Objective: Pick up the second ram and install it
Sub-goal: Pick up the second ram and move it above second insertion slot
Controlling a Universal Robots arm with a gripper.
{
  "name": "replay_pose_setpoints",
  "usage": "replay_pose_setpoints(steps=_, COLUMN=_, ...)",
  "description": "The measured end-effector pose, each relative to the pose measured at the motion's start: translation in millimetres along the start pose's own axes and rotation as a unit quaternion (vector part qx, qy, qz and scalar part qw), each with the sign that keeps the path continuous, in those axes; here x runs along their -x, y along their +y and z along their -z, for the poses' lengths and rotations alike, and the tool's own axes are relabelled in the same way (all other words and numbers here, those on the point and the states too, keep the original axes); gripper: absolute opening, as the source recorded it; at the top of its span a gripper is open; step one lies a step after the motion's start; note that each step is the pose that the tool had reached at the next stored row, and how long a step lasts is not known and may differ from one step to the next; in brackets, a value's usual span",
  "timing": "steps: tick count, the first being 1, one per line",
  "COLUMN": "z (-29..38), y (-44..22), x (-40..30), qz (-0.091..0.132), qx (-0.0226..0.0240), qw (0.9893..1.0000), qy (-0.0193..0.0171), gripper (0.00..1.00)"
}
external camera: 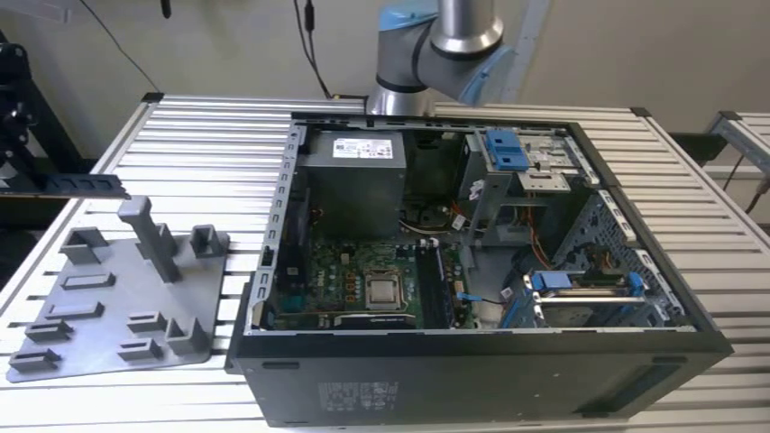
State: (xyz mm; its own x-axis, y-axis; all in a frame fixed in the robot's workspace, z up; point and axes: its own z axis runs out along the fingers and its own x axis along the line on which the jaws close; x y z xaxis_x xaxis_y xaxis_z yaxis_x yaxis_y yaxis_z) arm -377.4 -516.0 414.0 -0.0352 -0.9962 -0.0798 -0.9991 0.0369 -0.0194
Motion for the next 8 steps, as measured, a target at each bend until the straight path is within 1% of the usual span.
replay_pose_setpoints(steps=8, z=-0.5, y=-22.2, x=0.8, qz=0.000, qx=0.0000, qw=1.0000, qy=0.0000, gripper=0.15)
